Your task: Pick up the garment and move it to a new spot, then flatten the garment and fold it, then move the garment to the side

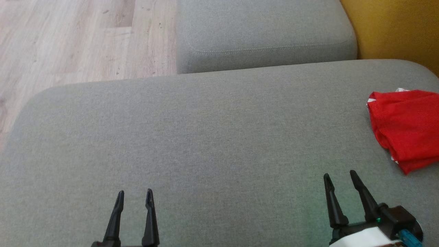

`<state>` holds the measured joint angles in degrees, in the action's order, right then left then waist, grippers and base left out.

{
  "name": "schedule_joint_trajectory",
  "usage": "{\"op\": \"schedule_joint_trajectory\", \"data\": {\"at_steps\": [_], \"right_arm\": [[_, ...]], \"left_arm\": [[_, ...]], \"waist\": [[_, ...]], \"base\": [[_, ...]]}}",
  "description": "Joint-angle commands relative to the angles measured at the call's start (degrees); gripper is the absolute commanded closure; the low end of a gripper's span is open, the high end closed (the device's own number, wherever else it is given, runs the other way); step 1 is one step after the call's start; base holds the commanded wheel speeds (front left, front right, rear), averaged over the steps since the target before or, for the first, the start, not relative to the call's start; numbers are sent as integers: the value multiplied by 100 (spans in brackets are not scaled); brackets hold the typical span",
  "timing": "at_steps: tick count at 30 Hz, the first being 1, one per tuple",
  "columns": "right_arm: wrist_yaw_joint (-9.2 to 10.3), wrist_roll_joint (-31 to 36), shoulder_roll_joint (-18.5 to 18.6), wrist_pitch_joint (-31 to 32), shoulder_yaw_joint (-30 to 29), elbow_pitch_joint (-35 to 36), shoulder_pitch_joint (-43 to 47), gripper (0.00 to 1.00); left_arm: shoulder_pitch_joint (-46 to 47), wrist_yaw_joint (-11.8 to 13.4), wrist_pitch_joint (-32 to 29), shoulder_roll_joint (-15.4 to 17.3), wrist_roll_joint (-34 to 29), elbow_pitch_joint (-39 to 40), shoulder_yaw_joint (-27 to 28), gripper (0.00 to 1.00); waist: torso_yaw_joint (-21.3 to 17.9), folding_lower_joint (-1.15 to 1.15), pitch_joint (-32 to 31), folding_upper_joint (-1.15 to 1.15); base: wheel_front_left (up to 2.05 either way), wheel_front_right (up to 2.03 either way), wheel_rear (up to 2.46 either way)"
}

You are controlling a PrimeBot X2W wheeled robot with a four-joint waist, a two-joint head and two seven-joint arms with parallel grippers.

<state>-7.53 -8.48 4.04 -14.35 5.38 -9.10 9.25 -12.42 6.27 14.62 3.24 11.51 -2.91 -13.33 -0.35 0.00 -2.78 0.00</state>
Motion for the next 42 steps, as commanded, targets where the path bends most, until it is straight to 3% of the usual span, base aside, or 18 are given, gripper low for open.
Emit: {"op": "schedule_joint_trajectory", "data": {"at_steps": [1, 9, 10, 15, 42], "right_arm": [[4, 68, -1, -64, 158, 181, -121, 0], [4, 93, -26, -64, 167, 158, -112, 0], [0, 47, -34, 0, 21, -5, 38, 100], [0, 24, -34, 27, 33, -478, 165, 100], [1, -1896, 38, 374, -110, -474, -198, 100]], "left_arm": [[154, -16, 38, -36, -44, 210, 218, 0], [133, -17, 38, -36, -55, 212, 276, 0], [-39, -23, 0, 0, 3, 19, 58, 100], [-153, -24, -22, 1, 27, -463, 35, 100], [281, -317, -360, 98, 1888, -616, 313, 100]], "waist": [[-25, 0, -31, 0], [-17, 0, -89, 0], [-18, 0, -89, 0], [-19, 0, -90, 0], [-7, 0, -7, 0]], "base": [[0, 0, 0], [0, 0, 0], [0, 0, 0], [0, 0, 0], [0, 0, 0]]}}
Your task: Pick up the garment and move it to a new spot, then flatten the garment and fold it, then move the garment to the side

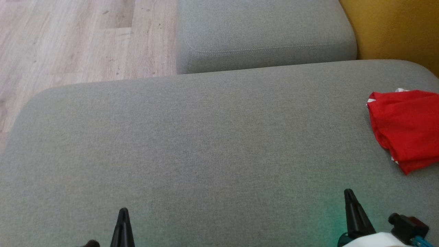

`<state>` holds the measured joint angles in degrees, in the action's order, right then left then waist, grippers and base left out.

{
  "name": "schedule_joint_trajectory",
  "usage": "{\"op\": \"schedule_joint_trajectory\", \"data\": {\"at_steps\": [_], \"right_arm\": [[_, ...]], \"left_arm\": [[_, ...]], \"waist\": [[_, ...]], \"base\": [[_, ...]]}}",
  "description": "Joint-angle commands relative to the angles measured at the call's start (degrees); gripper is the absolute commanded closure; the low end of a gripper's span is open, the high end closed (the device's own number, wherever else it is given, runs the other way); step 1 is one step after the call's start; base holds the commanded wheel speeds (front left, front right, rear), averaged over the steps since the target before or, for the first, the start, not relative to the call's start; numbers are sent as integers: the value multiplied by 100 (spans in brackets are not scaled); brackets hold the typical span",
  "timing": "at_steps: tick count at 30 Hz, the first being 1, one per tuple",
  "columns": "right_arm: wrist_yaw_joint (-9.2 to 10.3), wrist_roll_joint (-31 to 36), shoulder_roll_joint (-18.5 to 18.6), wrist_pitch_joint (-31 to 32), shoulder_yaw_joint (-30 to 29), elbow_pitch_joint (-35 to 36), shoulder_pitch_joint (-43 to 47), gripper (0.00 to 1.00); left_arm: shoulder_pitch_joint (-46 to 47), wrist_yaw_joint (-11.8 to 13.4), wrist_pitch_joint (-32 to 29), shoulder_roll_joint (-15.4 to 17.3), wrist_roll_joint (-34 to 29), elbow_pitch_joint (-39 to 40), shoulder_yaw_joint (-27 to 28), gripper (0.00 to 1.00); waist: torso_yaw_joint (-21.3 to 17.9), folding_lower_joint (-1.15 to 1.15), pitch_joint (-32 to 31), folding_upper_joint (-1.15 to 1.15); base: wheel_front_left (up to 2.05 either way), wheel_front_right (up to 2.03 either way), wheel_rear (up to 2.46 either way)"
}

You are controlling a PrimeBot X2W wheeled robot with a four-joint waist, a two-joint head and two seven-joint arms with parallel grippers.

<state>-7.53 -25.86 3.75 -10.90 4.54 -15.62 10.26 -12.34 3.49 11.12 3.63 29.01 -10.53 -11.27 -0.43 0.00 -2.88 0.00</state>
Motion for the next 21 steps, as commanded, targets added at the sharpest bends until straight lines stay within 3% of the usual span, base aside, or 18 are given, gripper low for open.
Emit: {"op": "schedule_joint_trajectory", "data": {"at_steps": [1, 21], "right_arm": [[1, -228, 68, 43, -33, 178, -313, 100], [2, -1614, 89, 334, -181, 179, -582, 100]], "left_arm": [[289, -50, -24, 61, 206, 140, 118, 100], [604, -267, -309, 99, 1546, 53, 370, 100]], "waist": [[1, 0, 6, 0], [10, 0, 68, 0]], "base": [[0, 0, 0], [0, 0, 0]]}}
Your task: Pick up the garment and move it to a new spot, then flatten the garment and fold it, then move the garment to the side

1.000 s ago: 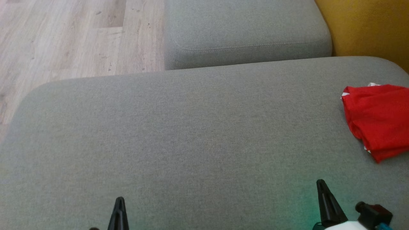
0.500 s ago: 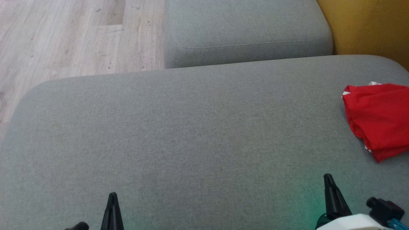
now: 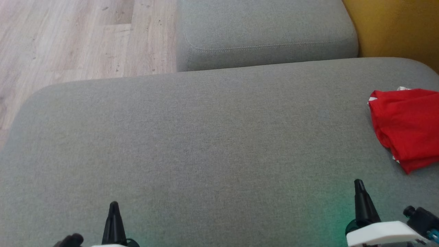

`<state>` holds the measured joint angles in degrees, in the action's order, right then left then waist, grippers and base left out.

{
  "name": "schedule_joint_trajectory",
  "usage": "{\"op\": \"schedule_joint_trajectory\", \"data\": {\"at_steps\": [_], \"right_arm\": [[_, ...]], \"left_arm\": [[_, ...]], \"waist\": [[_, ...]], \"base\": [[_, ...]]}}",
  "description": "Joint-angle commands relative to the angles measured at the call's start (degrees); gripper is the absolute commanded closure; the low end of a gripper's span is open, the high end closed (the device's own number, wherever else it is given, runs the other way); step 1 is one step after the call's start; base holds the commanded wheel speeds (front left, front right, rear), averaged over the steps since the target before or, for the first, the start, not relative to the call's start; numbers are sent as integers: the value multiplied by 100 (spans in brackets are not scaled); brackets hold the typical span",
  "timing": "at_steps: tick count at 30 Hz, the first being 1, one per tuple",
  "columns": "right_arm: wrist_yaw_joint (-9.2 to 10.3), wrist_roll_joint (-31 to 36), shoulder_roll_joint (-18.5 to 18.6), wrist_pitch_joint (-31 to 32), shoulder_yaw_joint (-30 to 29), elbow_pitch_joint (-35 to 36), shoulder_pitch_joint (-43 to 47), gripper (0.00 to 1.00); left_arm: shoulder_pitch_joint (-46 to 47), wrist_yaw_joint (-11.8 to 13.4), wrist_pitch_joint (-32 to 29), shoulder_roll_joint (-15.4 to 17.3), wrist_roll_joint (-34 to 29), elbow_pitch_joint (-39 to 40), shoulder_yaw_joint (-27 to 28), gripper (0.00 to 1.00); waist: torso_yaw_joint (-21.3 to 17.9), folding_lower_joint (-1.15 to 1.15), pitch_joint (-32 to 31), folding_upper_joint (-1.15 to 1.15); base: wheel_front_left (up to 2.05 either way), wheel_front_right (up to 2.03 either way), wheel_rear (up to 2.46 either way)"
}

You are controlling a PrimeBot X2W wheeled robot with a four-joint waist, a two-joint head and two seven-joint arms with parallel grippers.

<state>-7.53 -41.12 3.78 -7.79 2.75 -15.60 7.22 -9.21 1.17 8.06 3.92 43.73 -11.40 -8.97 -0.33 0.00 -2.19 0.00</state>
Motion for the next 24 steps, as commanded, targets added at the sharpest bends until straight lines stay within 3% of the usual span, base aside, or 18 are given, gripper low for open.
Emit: {"op": "schedule_joint_trajectory", "data": {"at_steps": [1, 24], "right_arm": [[2, -157, 87, 38, -10, 177, -291, 100], [2, -1724, 89, 397, -210, 176, -602, 100]], "left_arm": [[308, -46, -18, 71, 140, 135, 154, 100], [673, -295, -376, 88, 1649, 21, 481, 100]], "waist": [[1, 0, 3, 0], [10, 0, 74, 0]], "base": [[0, 0, 0], [0, 0, 0]]}}
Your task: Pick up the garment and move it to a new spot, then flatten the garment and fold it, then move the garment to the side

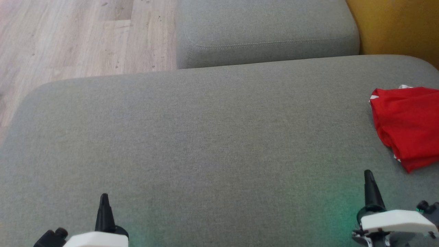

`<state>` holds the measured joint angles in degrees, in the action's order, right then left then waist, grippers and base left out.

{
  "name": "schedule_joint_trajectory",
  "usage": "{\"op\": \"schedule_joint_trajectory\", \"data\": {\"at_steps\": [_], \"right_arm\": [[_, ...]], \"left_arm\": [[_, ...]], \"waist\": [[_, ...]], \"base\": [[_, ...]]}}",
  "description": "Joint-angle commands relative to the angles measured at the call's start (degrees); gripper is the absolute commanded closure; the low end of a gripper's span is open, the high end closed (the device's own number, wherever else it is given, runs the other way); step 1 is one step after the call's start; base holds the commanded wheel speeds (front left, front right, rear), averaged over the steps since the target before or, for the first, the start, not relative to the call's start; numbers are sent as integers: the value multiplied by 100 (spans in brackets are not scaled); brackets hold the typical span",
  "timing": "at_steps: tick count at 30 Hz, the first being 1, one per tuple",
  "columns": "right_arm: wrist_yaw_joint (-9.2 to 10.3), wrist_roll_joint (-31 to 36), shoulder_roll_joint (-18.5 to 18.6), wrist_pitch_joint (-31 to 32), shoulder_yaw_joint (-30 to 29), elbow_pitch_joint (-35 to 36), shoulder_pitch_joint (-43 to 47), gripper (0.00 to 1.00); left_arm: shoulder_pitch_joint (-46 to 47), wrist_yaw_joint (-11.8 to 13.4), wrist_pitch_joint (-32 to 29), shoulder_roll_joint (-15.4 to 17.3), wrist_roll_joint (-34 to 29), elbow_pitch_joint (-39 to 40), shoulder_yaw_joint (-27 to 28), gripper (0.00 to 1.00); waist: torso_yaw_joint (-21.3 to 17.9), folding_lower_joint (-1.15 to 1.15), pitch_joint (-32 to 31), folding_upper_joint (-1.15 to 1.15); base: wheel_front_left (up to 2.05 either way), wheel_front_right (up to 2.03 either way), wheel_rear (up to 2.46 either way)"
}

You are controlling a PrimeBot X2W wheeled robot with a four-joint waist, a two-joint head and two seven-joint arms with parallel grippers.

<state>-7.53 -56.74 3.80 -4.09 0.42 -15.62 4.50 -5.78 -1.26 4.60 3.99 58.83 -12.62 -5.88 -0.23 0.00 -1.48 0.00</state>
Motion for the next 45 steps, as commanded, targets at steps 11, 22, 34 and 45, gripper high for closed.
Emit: {"op": "schedule_joint_trajectory", "data": {"at_steps": [11, 22, 34, 45], "right_arm": [[3, -838, 84, 189, -71, 177, -466, 100], [3, -1576, 77, 370, -179, 176, -616, 100], [4, -2381, 66, 571, -300, 174, -780, 100], [4, -3114, 55, 757, -413, 172, -930, 100]], "left_arm": [[490, -160, -193, 81, 788, 91, 323, 100], [666, -279, -375, 79, 1497, 34, 492, 100], [859, -409, -578, 73, 2268, -28, 683, 100], [1036, -528, -767, 66, 2970, -85, 861, 100]], "waist": [[5, 0, 34, 0], [10, 0, 68, 0], [15, 0, 105, 0], [19, 0, 139, 0]], "base": [[0, 0, 0], [0, 0, 0], [0, 0, 0], [0, 0, 0]]}}
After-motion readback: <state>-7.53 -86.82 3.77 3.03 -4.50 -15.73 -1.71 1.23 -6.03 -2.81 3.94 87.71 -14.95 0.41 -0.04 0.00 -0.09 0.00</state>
